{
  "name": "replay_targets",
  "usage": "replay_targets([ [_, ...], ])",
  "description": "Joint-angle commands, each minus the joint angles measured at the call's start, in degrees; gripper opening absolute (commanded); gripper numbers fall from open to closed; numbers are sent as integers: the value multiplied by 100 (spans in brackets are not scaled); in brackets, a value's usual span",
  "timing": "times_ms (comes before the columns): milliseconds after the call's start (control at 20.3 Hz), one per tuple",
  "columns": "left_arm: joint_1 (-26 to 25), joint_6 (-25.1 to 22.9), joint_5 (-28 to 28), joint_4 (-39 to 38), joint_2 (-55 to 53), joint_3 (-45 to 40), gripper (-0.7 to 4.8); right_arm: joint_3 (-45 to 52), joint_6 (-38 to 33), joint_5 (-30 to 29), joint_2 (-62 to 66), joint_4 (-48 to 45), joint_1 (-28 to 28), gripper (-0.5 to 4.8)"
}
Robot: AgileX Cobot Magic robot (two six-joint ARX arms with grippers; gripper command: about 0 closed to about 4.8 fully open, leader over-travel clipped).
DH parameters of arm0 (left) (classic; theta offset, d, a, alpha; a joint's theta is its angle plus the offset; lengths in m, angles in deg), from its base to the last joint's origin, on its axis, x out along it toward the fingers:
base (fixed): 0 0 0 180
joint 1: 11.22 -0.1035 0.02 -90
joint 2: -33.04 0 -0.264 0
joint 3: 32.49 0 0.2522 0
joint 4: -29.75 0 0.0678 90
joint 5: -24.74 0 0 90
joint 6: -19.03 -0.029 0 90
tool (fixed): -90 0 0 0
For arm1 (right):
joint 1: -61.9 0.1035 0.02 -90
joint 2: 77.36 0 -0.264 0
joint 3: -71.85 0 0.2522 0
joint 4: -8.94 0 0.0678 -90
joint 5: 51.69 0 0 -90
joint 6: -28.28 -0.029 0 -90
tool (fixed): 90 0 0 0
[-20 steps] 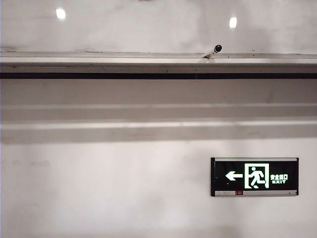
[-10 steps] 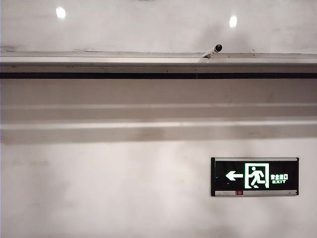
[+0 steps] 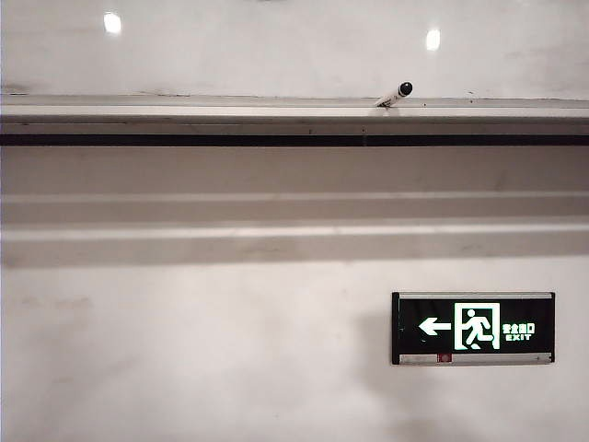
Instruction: Wipe the whiteboard clean using the black magnetic whiteboard eraser attached to the whiteboard.
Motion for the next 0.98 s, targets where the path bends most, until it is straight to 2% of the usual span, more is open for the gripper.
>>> replay_targets([
  [49, -2, -9, -81, 527, -2, -407, -6, 330, 2, -7, -442, -219, 0, 13],
  [246, -2, -9, -131, 601, -2, -916, -6, 483, 2, -42, -793, -131, 4, 13],
  [443, -2, -26, -151, 990, -2, -1381, -6, 483, 2, -35, -863, -35, 7, 13],
  [738, -22, -20, -271, 1329, 87, -1478, -6, 481, 2, -35, -863, -20, 7, 13],
  [836, -326, -4, -107, 1353, 173, -1480, -6, 481, 2, -35, -863, 22, 7, 13],
  [983, -1255, -20, 369, 1408, 343, -1591, -6, 481, 2, -35, -863, 92, 7, 13],
])
